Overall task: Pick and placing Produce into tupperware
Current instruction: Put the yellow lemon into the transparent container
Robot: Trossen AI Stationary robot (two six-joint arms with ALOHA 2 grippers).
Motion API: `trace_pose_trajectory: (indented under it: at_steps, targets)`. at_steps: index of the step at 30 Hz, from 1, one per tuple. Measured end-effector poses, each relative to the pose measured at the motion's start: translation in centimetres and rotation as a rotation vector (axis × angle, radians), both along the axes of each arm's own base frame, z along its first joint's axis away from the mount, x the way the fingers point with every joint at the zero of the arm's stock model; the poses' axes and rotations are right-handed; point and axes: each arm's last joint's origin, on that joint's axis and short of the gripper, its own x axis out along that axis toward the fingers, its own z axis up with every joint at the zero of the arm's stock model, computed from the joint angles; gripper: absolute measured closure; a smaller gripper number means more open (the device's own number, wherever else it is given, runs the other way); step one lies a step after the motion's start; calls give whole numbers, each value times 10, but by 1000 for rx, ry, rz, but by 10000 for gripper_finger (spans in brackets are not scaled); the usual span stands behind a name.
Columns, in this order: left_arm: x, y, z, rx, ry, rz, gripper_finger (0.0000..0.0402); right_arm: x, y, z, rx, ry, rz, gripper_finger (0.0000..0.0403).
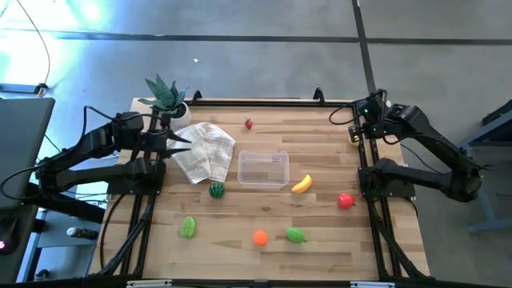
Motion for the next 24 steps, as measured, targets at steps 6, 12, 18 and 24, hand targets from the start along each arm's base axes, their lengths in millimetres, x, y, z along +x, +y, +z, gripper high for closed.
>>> trace_pose_trajectory:
  at_steps: [6, 12, 18, 24]
  targets:
    - [0, 1, 0, 7, 4, 18, 316, 0, 0, 0, 1, -2, -8, 328]
    - [0, 1, 0, 7, 4, 18, 316, -3, 4, -12, 59, 16, -85, 278]
    - [0, 1, 0, 7, 4, 19, 316, -4, 6, -55, 115, 87, -33, 269]
    - [0, 1, 0, 7, 4, 18, 316, -3, -9, -71, 106, 56, -69, 269]
